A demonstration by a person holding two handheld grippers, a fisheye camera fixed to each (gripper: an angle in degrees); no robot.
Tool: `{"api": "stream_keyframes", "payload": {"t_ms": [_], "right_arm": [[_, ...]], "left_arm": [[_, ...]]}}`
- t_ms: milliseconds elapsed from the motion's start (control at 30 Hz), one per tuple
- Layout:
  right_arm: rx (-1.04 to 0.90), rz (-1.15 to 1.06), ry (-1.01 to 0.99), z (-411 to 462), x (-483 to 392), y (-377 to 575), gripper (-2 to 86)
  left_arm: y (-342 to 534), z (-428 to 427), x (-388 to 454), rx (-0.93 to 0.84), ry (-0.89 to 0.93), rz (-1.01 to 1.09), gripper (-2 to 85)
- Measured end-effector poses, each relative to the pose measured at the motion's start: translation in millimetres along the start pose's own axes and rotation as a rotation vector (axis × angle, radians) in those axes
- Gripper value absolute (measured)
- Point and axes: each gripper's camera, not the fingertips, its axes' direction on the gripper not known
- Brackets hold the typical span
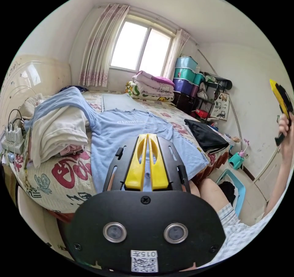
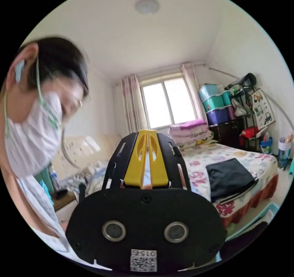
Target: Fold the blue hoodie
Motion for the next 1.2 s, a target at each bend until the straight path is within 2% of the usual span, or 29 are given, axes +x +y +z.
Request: {"api": "stream_keyframes", "payload": {"t_ms": [67, 167, 367, 600, 767, 900, 1000, 1133, 1200], "right_arm": [[-0.234, -0.046, 0.078, 57, -4, 27, -0.4], [-0.428, -0.045, 0.095, 115, -3, 54, -0.4], [-0.646, -0.058, 0.006, 194, -11, 55, -0.7], [-0.706, -0.085, 0.051, 244, -22, 27, -0.9], [-0.795, -0.296, 0.319, 285, -52, 9, -0.8], [-0.777, -0.424, 0.396, 297, -71, -11, -0.9], [-0.705, -0.318, 0.313, 293, -69, -48, -0.9], [-0.666, 0.107, -0.067, 291, -12, -109, -0.7], [-0.667, 0.242, -0.145, 296, 13, -126, -0.6]], "left_arm": [[1, 24, -11, -0.069, 0.006, -0.028, -0.8], [2, 54, -19, -0.150, 0.031, -0.048, -0.8], [0, 101, -29, -0.273, 0.075, -0.075, -0.8], [0, 121, -40, -0.298, 0.094, -0.121, -0.8], [-4, 137, -37, -0.339, 0.070, -0.098, -0.7], [-8, 142, -33, -0.341, 0.078, -0.088, -0.6], [-10, 145, -30, -0.346, 0.085, -0.085, -0.6], [-15, 144, -26, -0.344, 0.091, -0.080, -0.6], [-16, 142, -24, -0.340, 0.092, -0.077, -0.6]]}}
